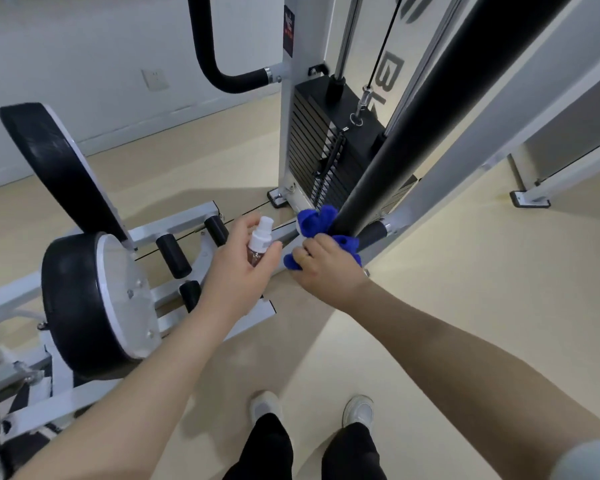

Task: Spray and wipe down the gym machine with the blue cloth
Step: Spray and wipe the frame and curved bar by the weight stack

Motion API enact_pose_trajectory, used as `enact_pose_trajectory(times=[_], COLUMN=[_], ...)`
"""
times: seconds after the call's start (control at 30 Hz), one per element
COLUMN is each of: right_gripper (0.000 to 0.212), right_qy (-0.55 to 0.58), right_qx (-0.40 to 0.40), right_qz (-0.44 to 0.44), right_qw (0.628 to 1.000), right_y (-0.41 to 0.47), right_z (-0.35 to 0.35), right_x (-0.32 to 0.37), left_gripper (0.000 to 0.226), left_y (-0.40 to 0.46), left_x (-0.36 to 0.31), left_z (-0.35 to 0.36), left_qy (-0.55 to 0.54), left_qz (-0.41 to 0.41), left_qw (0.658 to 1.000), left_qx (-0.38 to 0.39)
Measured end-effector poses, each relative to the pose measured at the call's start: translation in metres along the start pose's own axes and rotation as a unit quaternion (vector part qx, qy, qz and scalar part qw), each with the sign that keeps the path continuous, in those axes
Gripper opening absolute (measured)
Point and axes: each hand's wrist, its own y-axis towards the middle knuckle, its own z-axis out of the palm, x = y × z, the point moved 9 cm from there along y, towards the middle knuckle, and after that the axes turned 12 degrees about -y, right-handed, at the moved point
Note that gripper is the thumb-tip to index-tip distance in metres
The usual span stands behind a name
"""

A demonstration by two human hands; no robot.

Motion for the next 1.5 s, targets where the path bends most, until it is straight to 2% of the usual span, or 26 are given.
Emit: enact_pose_trajectory(times=[0.07,0.17,0.27,0.37,0.43,0.47,0.53,0.67,0.83,0.93,1.03,1.1,1.2,1.3,1.37,1.43,1.47,1.5], right_gripper=[0.029,0.039,0.031,0.031,0.032,0.033,0.033,0.036,0.035,0.038,0.044,0.046,0.043,0.034,0.034,0.04,0.043,0.044], right_qy=[0.041,0.129,0.236,0.34,0.39,0.406,0.431,0.449,0.458,0.488,0.509,0.487,0.408,0.401,0.48,0.544,0.542,0.507], right_qx=[0.044,0.13,0.196,0.217,0.189,0.175,0.159,0.159,0.146,0.124,0.112,0.102,0.066,0.081,0.077,0.033,0.011,0.007], right_qz=[-0.06,-0.088,0.034,0.242,0.343,0.357,0.334,0.28,0.251,0.278,0.306,0.304,0.325,0.337,0.287,0.207,0.18,0.167], right_qw=[0.996,0.979,0.951,0.882,0.833,0.823,0.823,0.834,0.841,0.818,0.797,0.812,0.851,0.848,0.826,0.813,0.821,0.846], right_y=[0.002,-0.027,-0.076,-0.126,-0.147,-0.153,-0.146,-0.123,-0.109,-0.115,-0.117,-0.108,-0.087,-0.062,-0.041,-0.026,-0.026,-0.028], right_z=[0.013,0.037,0.069,0.105,0.121,0.13,0.14,0.156,0.167,0.177,0.183,0.181,0.173,0.171,0.156,0.133,0.128,0.13], right_x=[0.019,0.033,0.003,-0.049,-0.079,-0.089,-0.097,-0.11,-0.105,-0.104,-0.107,-0.108,-0.115,-0.099,-0.071,-0.05,-0.05,-0.056], left_gripper=[0.031,0.045,0.046,0.049,0.055,0.058,0.062,0.06,0.052,0.054,0.055,0.055,0.05,0.048,0.043,0.042,0.044,0.045], left_y=[-0.012,-0.033,-0.043,-0.035,-0.028,-0.025,-0.012,0.02,0.029,0.034,0.033,0.02,-0.017,-0.041,-0.038,-0.026,-0.019,-0.012], left_x=[0.007,0.005,0.0,0.007,0.01,0.009,0.016,0.024,0.045,0.053,0.051,0.052,0.056,0.056,0.053,0.049,0.044,0.039], left_z=[0.005,0.026,0.073,0.12,0.146,0.164,0.182,0.195,0.211,0.22,0.213,0.199,0.174,0.139,0.117,0.103,0.101,0.102], left_qy=[0.029,0.106,0.202,0.318,0.384,0.402,0.442,0.485,0.429,0.4,0.385,0.372,0.27,0.216,0.173,0.107,0.07,0.041], left_qz=[0.032,0.092,0.108,0.07,0.072,0.085,0.086,0.026,-0.075,-0.119,-0.121,-0.103,-0.091,-0.092,-0.081,-0.069,-0.057,-0.05], left_qw=[0.999,0.987,0.959,0.924,0.903,0.898,0.884,0.873,0.9,0.909,0.915,0.92,0.956,0.967,0.971,0.975,0.978,0.981], left_qx=[0.014,0.079,0.166,0.2,0.178,0.159,0.124,0.052,0.024,0.003,-0.035,-0.066,-0.07,-0.099,-0.144,-0.181,-0.186,-0.181])
